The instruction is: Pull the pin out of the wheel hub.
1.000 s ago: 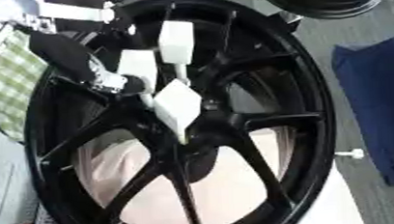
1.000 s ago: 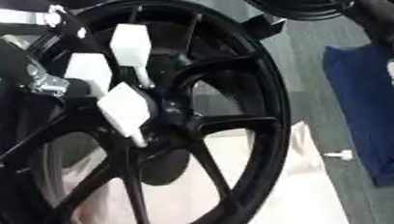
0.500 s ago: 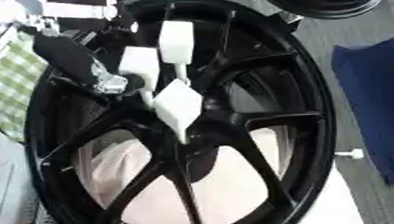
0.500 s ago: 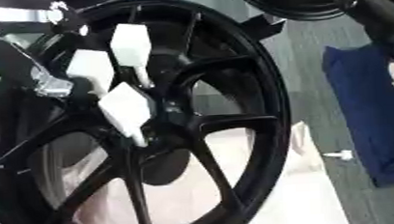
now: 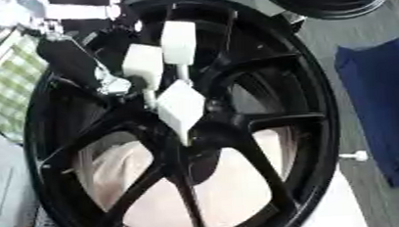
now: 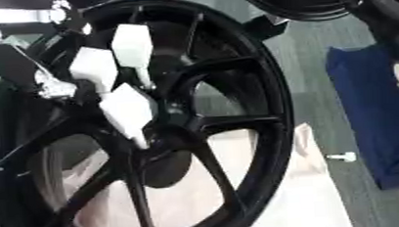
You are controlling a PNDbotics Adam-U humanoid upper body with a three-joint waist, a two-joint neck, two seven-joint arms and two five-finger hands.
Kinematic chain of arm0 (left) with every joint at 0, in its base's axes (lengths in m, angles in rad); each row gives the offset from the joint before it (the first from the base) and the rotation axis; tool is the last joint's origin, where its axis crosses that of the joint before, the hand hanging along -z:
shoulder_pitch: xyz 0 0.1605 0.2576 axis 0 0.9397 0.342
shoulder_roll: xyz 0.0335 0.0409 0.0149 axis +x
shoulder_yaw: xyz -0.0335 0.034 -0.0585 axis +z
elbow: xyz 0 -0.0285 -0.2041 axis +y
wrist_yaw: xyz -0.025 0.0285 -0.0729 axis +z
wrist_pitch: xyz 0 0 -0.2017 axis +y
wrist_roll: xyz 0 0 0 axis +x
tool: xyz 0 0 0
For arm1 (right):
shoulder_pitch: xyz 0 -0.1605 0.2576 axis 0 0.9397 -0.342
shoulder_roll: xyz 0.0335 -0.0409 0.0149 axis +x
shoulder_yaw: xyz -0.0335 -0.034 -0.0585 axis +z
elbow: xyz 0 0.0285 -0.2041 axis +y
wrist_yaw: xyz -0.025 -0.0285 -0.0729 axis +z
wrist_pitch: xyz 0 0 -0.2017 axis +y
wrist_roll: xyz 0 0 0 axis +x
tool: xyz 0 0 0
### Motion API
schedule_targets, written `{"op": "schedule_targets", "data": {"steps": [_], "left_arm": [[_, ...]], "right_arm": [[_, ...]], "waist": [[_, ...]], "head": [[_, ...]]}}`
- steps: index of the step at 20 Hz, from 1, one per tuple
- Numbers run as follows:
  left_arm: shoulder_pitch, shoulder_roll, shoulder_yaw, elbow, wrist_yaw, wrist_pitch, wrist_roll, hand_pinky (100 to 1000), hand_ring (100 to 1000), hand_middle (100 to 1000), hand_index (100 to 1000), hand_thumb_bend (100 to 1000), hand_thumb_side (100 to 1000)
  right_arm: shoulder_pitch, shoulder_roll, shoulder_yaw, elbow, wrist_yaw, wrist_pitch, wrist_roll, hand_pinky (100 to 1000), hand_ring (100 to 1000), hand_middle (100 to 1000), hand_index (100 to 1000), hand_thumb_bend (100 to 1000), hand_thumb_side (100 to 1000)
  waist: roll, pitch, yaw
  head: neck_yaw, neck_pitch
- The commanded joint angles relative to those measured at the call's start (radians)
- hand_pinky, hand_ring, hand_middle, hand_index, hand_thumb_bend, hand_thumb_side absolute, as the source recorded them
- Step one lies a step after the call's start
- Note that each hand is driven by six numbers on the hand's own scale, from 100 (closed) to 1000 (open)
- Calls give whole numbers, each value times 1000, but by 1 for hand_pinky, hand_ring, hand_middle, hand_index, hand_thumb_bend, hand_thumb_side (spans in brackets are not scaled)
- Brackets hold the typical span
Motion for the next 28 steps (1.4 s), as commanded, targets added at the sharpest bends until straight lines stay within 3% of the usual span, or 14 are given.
{"op": "schedule_targets", "data": {"steps": [1,7,15,19,22,25,28], "left_arm": [[-14,56,38,-39,25,11,7,662,669,397,365,237,191],[3,149,120,-117,91,37,18,656,663,378,336,268,118],[86,288,261,-177,196,85,84,656,665,367,341,252,109],[236,419,397,-174,253,90,190,655,671,365,345,223,124],[394,503,516,-113,309,92,294,656,680,366,363,181,164],[521,535,596,-41,359,86,375,660,688,370,375,159,193],[633,535,651,15,384,67,440,675,713,428,490,191,307]], "right_arm": [[-2,-22,-17,-3,-4,-2,-4,885,753,554,679,100,635],[9,-29,-24,-2,-5,-6,-11,885,753,555,680,100,624],[23,-40,-31,-3,-2,-10,-16,884,753,556,681,100,620],[33,-46,-42,-4,0,-15,-25,884,753,556,681,100,616],[40,-47,-53,-7,0,-20,-35,884,752,557,681,100,609],[43,-46,-63,-11,-2,-25,-45,883,752,557,681,100,604],[44,-43,-70,-16,-4,-29,-53,883,752,557,681,100,589]], "waist": [[3,-36,3],[6,-50,18],[2,-62,41],[1,-63,59],[-4,-66,74],[-12,-71,84],[-18,-74,96]], "head": [[-5,-6],[-25,7],[-49,16],[-66,20],[-76,20],[-84,18],[-90,14]]}}
